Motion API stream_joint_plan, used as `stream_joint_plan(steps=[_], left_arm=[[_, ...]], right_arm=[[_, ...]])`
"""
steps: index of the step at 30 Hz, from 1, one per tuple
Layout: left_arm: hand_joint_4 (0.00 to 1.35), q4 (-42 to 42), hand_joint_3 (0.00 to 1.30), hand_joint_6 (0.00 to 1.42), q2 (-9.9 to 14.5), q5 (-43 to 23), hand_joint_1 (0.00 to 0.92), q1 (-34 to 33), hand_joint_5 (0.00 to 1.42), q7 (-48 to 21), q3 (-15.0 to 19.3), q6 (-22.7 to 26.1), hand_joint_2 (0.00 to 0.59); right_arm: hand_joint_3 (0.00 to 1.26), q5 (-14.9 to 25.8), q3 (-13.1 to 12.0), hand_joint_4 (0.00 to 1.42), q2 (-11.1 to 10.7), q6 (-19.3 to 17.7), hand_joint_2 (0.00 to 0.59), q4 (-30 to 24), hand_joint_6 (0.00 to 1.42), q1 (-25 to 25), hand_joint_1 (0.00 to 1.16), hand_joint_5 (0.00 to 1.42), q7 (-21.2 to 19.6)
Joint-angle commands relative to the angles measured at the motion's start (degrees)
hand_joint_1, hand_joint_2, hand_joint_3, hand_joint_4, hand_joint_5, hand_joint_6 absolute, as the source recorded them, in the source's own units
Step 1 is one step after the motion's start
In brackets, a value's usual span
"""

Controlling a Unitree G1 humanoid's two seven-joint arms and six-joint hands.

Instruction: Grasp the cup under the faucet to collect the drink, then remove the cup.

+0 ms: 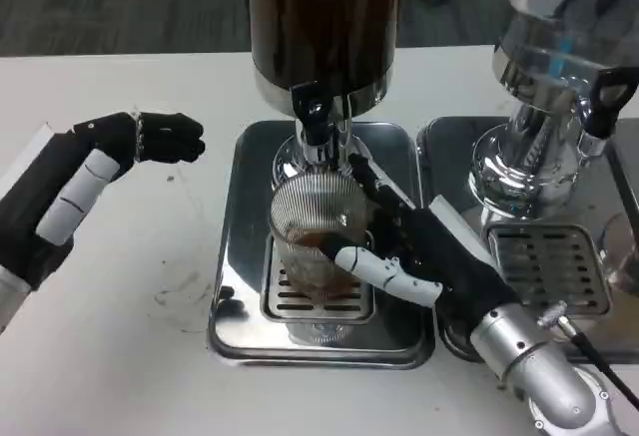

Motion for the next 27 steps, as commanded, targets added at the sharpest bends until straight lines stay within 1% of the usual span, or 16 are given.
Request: stream_joint_plan(steps=[1, 12, 17, 19, 24, 27], left_arm=[[0.47, 0.7, 0.51, 0.35, 0.79, 0.51, 0.0, 0.05, 0.42, 0.2, 0.04, 0.5, 0.145], [0.48, 1.63, 0.51, 0.35, 1.21, 0.83, 0.0, -0.44, 0.43, -0.06, -0.1, 0.52, 0.146], [0.48, 1.81, 0.51, 0.35, 1.4, 0.9, 0.0, -0.61, 0.43, -0.05, -0.15, 0.63, 0.146], [0.48, 1.9, 0.51, 0.35, 1.46, 0.95, 0.0, -0.61, 0.43, -0.05, -0.17, 0.68, 0.146], [0.49, 2.1, 0.51, 0.35, 1.64, 1.1, 0.0, -0.59, 0.43, -0.02, -0.18, 0.69, 0.146], [0.5, 2.16, 0.52, 0.35, 1.76, 1.09, 0.0, -0.57, 0.44, 0.02, -0.12, 0.76, 0.147]], right_arm=[[0.0, 1.05, -1.45, 0.0, -0.03, -0.96, 0.168, 1.43, 0.05, 1.13, 0.39, 0.0, -1.14], [0.0, 1.94, -2.67, 0.0, -0.69, -1.91, 0.165, 0.5, 0.08, 2.91, 0.38, 0.0, -0.6], [0.0, 1.63, -2.13, 0.0, -1.48, -1.39, 0.165, -0.8, 0.09, 3.64, 0.38, 0.0, 0.06], [0.0, 1.32, -1.83, 0.0, -1.79, -1.15, 0.174, -1.49, 0.09, 3.98, 0.4, 0.0, 0.17], [0.0, 0.55, -1.08, 0.0, -2.74, -0.07, 0.166, -2.89, 0.09, 4.26, 0.44, 0.0, 0.7], [0.0, -0.09, -0.7, 0.0, -3.06, 0.84, 0.174, -3.49, 0.08, 4.17, 0.46, 0.0, 1.01]])
